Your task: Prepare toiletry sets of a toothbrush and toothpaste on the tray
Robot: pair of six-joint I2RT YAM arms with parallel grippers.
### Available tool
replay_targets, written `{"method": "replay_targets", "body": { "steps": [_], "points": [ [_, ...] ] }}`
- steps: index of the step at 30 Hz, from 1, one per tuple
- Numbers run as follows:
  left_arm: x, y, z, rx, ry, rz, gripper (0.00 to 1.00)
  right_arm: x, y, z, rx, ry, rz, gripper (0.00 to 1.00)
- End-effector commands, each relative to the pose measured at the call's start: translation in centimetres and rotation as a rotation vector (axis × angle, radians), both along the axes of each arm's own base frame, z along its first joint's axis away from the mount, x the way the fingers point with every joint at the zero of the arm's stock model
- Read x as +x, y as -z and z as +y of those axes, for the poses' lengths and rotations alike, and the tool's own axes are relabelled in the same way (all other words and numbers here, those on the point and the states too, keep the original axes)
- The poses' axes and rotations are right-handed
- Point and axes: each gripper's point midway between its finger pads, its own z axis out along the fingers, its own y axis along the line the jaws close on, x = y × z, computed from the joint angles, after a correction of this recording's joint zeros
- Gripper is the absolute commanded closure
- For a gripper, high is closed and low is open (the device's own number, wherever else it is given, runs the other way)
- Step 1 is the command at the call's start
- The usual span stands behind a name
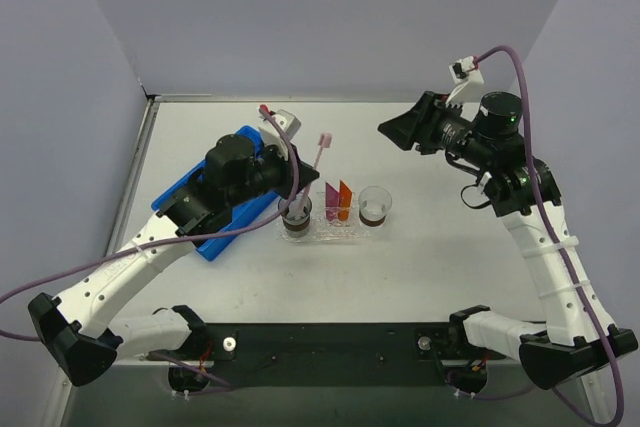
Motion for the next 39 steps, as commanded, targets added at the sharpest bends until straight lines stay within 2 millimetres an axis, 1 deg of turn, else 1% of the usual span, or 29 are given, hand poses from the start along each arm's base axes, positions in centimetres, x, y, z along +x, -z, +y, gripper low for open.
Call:
{"method": "replay_targets", "body": {
  "steps": [1, 3, 4, 5, 6, 7, 8, 10, 12, 17, 22, 24, 26, 27, 29, 34, 35, 37, 39],
  "points": [
    [-3.8, -3.2, -4.0, -0.052, 0.2, -0.101, 1.0, -3.4, -2.1, 3.0, 0.06, -0.17, 0.016, 0.51],
    [-4.7, -3.1, -4.8, -0.052, 0.236, -0.102, 1.0, -4.2, -2.0, 3.6, 0.068, -0.212, 0.034, 0.51],
    [-5.2, -2.7, -5.3, -0.059, 0.256, -0.084, 1.0, -4.9, -1.7, 4.2, 0.07, -0.257, 0.051, 0.51],
    [-5.8, -3.0, -5.9, -0.084, 0.289, -0.085, 1.0, -5.3, -1.6, 4.5, 0.076, -0.278, 0.063, 0.51],
    [-6.1, -3.0, -6.2, -0.103, 0.304, -0.074, 1.0, -5.5, -1.5, 4.7, 0.08, -0.295, 0.073, 0.51],
    [-6.4, -2.6, -6.5, -0.13, 0.315, -0.04, 1.0, -6.3, -1.3, 5.2, 0.091, -0.349, 0.095, 0.51],
    [-6.6, -3.1, -6.8, -0.162, 0.329, -0.046, 1.0, -6.6, -1.0, 5.4, 0.096, -0.372, 0.109, 0.51],
    [-7.4, -2.9, -7.3, -0.197, 0.369, -0.01, 1.0, -7.6, -0.7, 5.9, 0.115, -0.436, 0.143, 0.51],
    [-8.0, -3.2, -7.6, -0.215, 0.401, 0.001, 1.0, -8.2, -0.2, 6.1, 0.121, -0.467, 0.163, 0.51],
    [-9.4, -3.1, -7.7, -0.214, 0.468, 0.033, 1.0, -9.9, 0.2, 6.4, 0.132, -0.561, 0.18, 0.52],
    [-10.5, -3.2, -7.4, -0.225, 0.513, 0.048, 1.0, -10.9, 1.1, 6.7, 0.14, -0.632, 0.211, 0.54],
    [-10.7, -3.0, -7.2, -0.229, 0.521, 0.06, 1.0, -11.3, 1.0, 6.6, 0.139, -0.648, 0.198, 0.57],
    [-10.9, -3.3, -6.9, -0.241, 0.532, 0.061, 1.0, -11.5, 0.9, 6.6, 0.139, -0.658, 0.19, 0.58],
    [-10.9, -3.1, -6.9, -0.242, 0.529, 0.071, 1.0, -11.6, 0.8, 6.6, 0.141, -0.664, 0.187, 0.58],
    [-11.0, -3.2, -6.7, -0.251, 0.53, 0.068, 1.0, -11.7, 0.8, 6.6, 0.147, -0.665, 0.193, 0.58],
    [-11.3, -3.8, -6.6, -0.279, 0.544, 0.064, 1.0, -12.1, 0.2, 6.7, 0.17, -0.688, 0.185, 0.63],
    [-11.3, -3.9, -6.5, -0.285, 0.547, 0.064, 1.0, -12.2, 0.4, 6.8, 0.173, -0.692, 0.188, 0.63],
    [-11.8, -4.2, -6.5, -0.304, 0.571, 0.071, 1.0, -12.3, 0.2, 6.8, 0.18, -0.697, 0.185, 0.65],
    [-11.9, -4.1, -6.3, -0.308, 0.577, 0.088, 1.0, -12.4, -0.1, 6.9, 0.191, -0.706, 0.18, 0.7]
  ]
}}
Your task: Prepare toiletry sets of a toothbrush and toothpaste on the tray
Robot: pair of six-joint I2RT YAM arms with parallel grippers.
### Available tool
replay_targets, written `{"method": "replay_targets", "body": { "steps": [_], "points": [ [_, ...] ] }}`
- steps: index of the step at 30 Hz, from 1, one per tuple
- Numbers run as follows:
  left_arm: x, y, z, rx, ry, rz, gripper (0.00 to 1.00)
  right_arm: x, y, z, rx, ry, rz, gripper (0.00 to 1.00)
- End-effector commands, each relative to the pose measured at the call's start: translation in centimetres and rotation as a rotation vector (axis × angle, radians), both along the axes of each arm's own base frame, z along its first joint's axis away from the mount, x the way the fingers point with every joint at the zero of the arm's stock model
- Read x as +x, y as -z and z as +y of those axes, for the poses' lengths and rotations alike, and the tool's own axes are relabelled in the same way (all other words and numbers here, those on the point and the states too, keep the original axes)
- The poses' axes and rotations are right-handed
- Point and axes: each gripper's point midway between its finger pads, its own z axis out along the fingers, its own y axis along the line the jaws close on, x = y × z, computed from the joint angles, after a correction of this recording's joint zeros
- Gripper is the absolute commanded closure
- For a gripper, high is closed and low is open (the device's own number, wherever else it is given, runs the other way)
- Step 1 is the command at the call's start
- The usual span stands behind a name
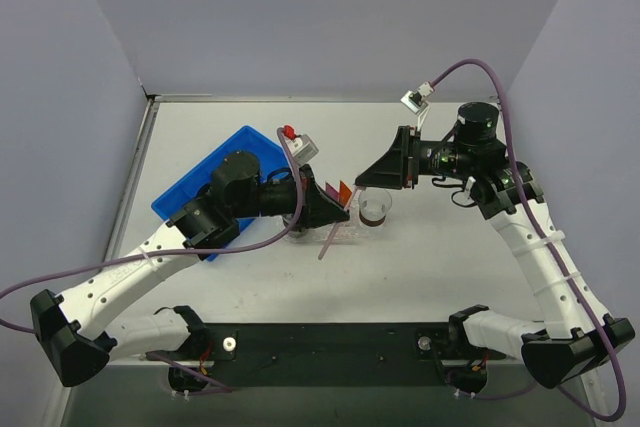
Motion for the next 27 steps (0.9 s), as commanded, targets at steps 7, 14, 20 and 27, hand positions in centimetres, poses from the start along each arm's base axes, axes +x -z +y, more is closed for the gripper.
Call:
{"method": "replay_targets", "body": {
  "steps": [7, 14, 20, 27],
  "points": [
    [-1.0, -3.5, 0.6, -0.127, 0.047, -0.046, 1.0, -1.8, -2.4, 0.3, 0.089, -0.077, -0.063, 0.81],
    [-0.7, -3.1, 0.4, -0.11, 0.045, -0.026, 1.0, -1.8, -2.8, 0.2, 0.097, -0.06, -0.09, 1.0],
    [1.0, -2.2, 1.1, -0.078, -0.056, 0.019, 0.43, -1.0, -2.1, -0.9, 0.038, 0.067, -0.188, 1.0],
    [5.9, -3.2, 5.5, -0.148, -0.394, 0.023, 0.13, -0.2, 0.3, -3.3, -0.093, 0.232, -0.294, 1.0]
  ]
}}
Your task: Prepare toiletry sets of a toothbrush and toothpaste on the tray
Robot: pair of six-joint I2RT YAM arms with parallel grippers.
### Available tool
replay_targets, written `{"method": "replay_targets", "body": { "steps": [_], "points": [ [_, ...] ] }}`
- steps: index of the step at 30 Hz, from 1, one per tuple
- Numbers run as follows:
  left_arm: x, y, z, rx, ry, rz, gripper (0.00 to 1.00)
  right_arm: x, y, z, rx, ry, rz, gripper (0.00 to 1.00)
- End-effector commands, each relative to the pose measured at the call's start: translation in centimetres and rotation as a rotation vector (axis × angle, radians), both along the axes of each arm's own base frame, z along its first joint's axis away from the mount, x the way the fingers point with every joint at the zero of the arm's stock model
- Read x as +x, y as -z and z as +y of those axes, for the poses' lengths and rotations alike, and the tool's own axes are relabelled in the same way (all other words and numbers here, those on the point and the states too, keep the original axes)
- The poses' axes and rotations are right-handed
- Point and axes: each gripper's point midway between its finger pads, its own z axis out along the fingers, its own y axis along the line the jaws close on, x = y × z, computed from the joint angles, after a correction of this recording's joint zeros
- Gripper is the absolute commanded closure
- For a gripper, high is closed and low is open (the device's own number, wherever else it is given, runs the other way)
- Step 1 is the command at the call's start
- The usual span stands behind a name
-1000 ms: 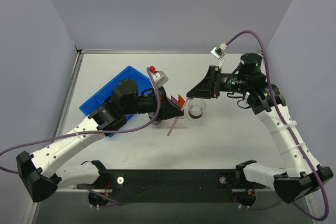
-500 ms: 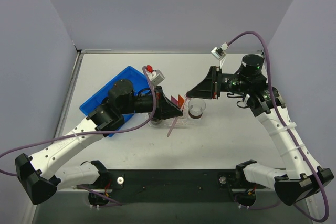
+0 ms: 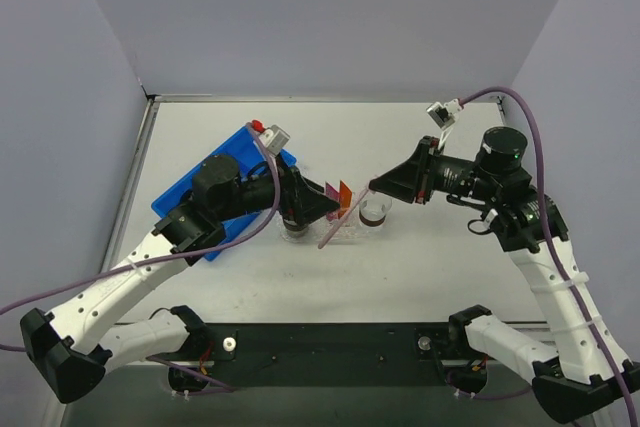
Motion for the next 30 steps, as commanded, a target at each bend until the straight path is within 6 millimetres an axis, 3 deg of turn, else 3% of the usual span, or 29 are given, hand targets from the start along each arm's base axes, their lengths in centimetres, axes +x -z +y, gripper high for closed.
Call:
{"method": "replay_targets", "body": {
  "steps": [1, 2, 4, 6, 12, 17, 22, 30],
  "points": [
    [3.8, -2.8, 3.9, -0.088, -0.266, -0.04, 0.12, 0.7, 1.9, -2.0, -0.114, 0.126, -0.114, 1.0],
    [4.7, -4.1, 5.2, -0.123, -0.317, -0.071, 0.11, 1.1, 2.6, -2.7, -0.148, 0.182, -0.131, 1.0],
    [5.7, -4.4, 6.4, -0.122, -0.372, -0.078, 0.09, 1.7, 4.0, -3.6, -0.21, 0.234, -0.168, 1.0],
    [6.8, -3.8, 8.0, -0.083, -0.434, -0.06, 0.09, 2.2, 5.7, -4.5, -0.274, 0.312, -0.188, 1.0],
    [8.5, -3.0, 10.4, -0.051, -0.525, -0.029, 0.09, 3.7, 7.7, -5.7, -0.325, 0.52, -0.307, 1.0],
    [8.8, -2.0, 10.9, -0.046, -0.545, 0.009, 0.09, 4.4, 9.1, -5.4, -0.358, 0.605, -0.384, 1.0],
    [8.8, -1.4, 11.0, -0.04, -0.547, 0.035, 0.09, 4.9, 8.2, -4.0, -0.35, 0.617, -0.45, 1.0],
    [8.8, -0.9, 11.0, -0.035, -0.539, 0.061, 0.09, 5.2, 9.2, -2.8, -0.363, 0.595, -0.502, 1.0]
  ]
}}
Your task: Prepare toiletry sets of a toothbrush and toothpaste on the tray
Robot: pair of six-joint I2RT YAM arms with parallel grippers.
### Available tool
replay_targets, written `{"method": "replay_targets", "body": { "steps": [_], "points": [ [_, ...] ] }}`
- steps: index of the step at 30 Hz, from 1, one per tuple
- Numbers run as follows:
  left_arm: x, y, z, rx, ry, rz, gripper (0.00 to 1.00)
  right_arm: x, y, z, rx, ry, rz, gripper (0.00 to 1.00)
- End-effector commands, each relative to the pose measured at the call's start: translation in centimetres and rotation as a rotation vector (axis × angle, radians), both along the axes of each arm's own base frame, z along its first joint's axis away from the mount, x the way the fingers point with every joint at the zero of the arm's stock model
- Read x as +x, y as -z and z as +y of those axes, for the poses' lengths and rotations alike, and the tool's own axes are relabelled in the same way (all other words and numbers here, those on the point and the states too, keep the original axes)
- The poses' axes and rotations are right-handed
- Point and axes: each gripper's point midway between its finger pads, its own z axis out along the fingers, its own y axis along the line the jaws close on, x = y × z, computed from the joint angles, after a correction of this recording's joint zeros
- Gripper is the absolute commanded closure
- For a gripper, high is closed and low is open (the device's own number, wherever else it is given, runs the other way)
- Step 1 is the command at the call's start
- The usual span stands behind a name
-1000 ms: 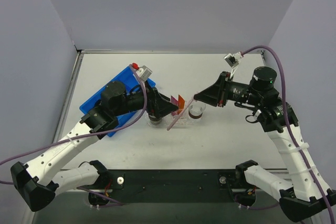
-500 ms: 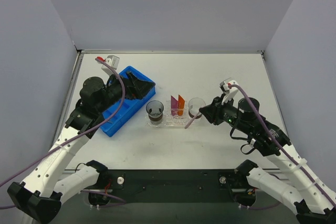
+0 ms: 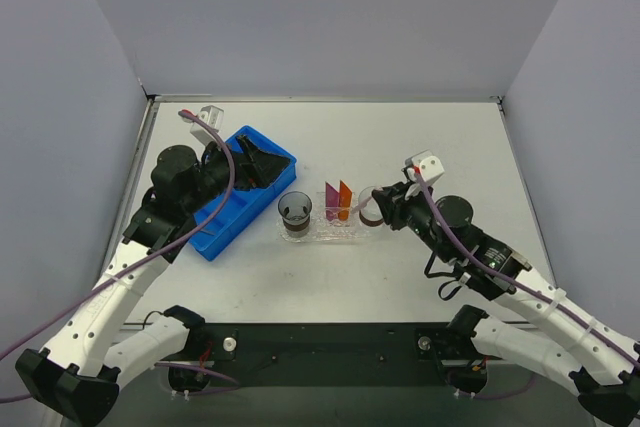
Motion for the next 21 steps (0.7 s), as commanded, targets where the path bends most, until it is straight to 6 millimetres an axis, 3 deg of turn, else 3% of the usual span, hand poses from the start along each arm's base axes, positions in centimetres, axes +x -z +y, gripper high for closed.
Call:
{"method": "replay_targets", "body": {
  "steps": [1, 13, 21],
  "points": [
    [-0.2, -0.9, 0.0, -0.022, 0.008, -0.014, 0.09, 1.1, -0.9, 0.4, 0.014, 0.027, -0.077, 1.0],
    [0.0, -0.1, 0.2, -0.07, -0.009, 0.023, 0.09, 1.1, 0.6, 1.7, -0.007, -0.03, -0.056, 1.0],
    [0.1, -0.9, 0.6, -0.083, -0.03, 0.003, 0.09, 1.1, 1.6, 2.7, -0.016, -0.068, -0.044, 1.0]
  ]
}}
